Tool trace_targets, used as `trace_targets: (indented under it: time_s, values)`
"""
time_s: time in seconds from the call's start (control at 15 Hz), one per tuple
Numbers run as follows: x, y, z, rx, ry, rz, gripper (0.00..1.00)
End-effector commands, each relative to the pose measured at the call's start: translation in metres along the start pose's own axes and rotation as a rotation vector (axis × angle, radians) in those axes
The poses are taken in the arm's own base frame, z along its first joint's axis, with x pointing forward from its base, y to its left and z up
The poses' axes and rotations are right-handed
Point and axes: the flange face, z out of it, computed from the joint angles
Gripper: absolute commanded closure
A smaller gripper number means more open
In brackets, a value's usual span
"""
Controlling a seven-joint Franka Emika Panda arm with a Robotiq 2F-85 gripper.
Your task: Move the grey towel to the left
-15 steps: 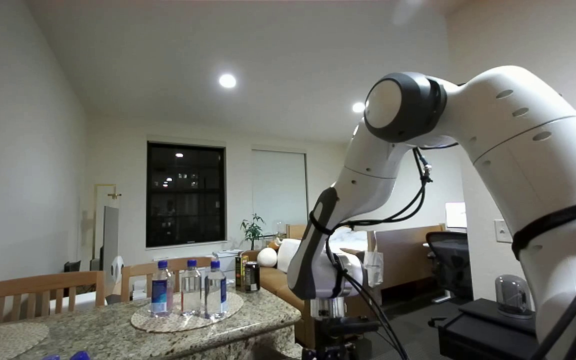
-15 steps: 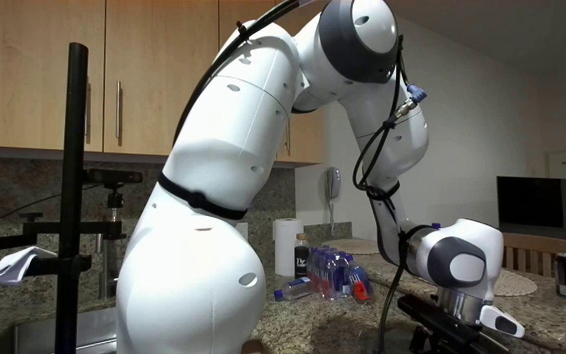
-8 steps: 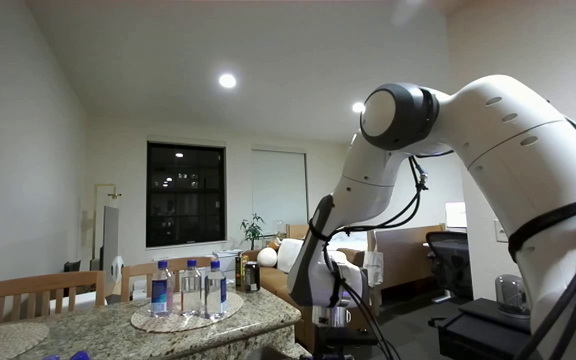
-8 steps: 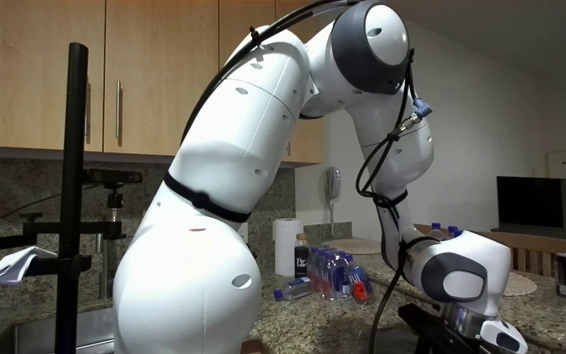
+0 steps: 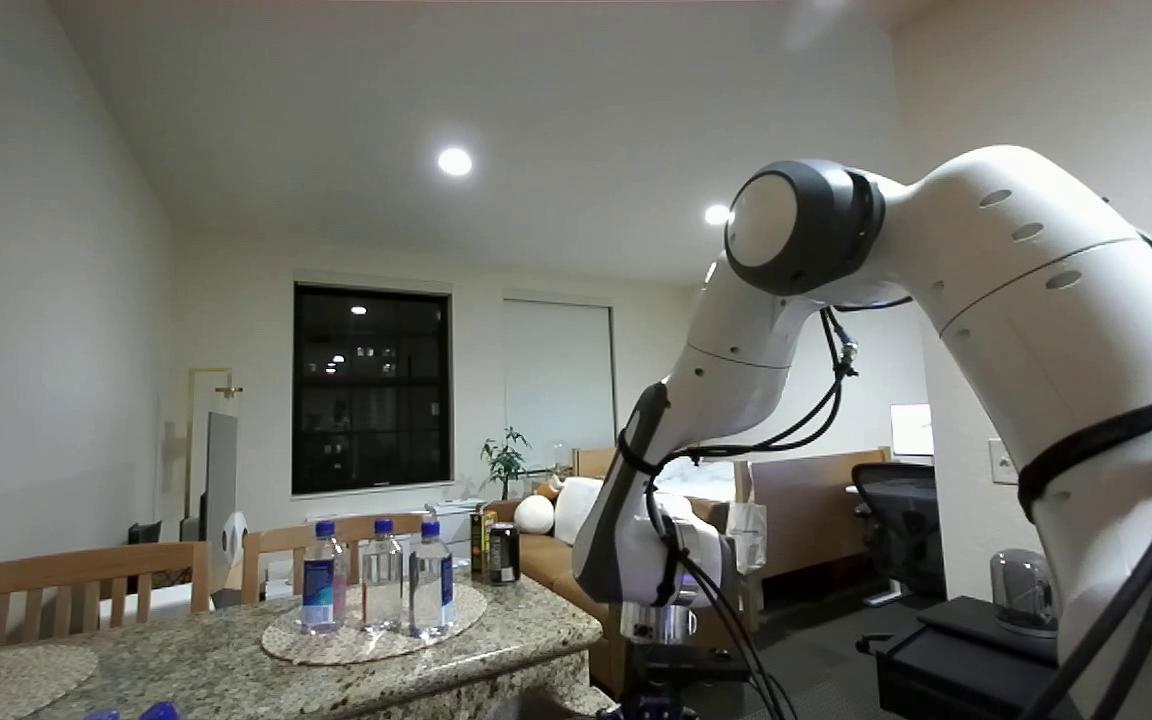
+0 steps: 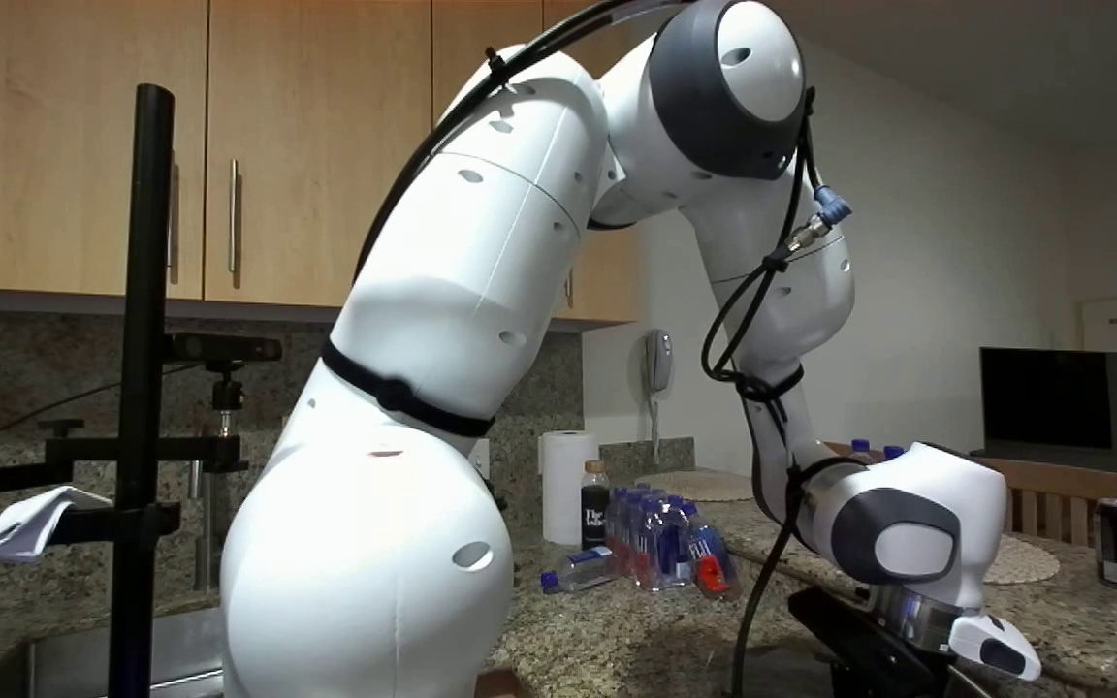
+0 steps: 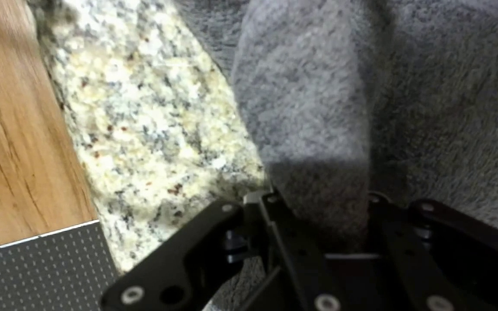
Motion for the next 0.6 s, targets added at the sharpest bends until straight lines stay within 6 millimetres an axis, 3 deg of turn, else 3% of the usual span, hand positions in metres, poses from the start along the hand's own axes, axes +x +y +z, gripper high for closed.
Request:
trace_targets:
  time_s: [0.0,0.53]
  values:
    - [-0.006,-0.014,-0.017,0.016,0.048,-0.058,0.91]
    - [-0.011,-0.077,-0.080,0.027,0.061,-0.180,0.92]
